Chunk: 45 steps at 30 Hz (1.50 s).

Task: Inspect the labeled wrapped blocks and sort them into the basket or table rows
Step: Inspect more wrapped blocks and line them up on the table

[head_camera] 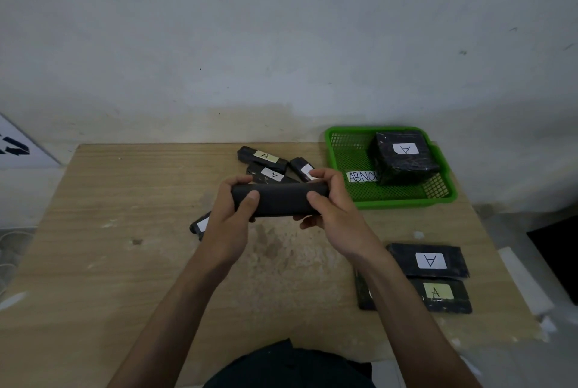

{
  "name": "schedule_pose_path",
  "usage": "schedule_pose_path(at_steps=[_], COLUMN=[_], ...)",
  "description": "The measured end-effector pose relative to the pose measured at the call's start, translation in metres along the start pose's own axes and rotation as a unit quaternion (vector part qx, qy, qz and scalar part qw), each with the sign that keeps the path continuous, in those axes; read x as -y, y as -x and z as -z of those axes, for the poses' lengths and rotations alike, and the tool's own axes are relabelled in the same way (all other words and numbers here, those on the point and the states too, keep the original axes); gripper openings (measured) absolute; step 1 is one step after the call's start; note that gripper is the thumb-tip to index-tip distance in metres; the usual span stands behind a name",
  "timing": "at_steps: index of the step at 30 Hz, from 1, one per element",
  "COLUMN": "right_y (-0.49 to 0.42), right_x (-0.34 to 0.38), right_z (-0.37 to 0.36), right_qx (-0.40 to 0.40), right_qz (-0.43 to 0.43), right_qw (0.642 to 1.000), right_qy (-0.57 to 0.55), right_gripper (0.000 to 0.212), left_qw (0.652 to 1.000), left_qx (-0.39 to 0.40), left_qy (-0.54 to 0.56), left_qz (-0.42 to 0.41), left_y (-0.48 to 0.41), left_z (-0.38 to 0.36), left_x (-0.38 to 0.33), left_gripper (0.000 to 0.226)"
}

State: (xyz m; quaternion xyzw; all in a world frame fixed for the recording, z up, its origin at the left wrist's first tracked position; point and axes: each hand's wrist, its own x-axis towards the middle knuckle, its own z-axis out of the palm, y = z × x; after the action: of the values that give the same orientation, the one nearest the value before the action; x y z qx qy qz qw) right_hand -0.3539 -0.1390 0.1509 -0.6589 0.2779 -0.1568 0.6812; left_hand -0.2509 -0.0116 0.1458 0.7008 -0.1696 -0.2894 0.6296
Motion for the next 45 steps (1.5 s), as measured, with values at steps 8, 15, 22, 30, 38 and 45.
schedule_pose_path(at_steps=[8,15,22,30,38,45], right_y=[0.0,0.001,-0.003,-0.004,-0.004,-0.004], right_x=[-0.002,-0.012,-0.02,-0.021,-0.014,-0.007], right_z=[0.007,0.008,-0.02,-0.036,-0.026,-0.022], right_qx=[0.006,0.01,-0.123,-0.213,-0.165,-0.159], right_qz=[0.019,-0.004,-0.055,0.04,0.051,0.101], right_qw=[0.999,0.995,0.99,0.975,0.985,0.981], right_qy=[-0.049,-0.099,-0.033,0.052,0.029,0.044], right_gripper=[0.032,0.04,0.025,0.027,0.02,0.021], left_qw=[0.998,0.995,0.983,0.986,0.989,0.981], left_qx=[0.004,0.006,-0.061,-0.142,-0.134,-0.164], left_qy=[0.057,0.093,0.16,0.084,0.069,0.098], left_qz=[-0.014,-0.033,0.06,0.04,-0.003,-0.027], left_y=[0.001,0.0,0.0,0.001,0.004,-0.003], left_z=[0.001,0.006,-0.012,-0.031,-0.031,-0.027], left_x=[0.008,0.015,0.013,0.015,0.01,0.008], left_gripper=[0.024,0.039,0.007,0.017,0.007,0.033])
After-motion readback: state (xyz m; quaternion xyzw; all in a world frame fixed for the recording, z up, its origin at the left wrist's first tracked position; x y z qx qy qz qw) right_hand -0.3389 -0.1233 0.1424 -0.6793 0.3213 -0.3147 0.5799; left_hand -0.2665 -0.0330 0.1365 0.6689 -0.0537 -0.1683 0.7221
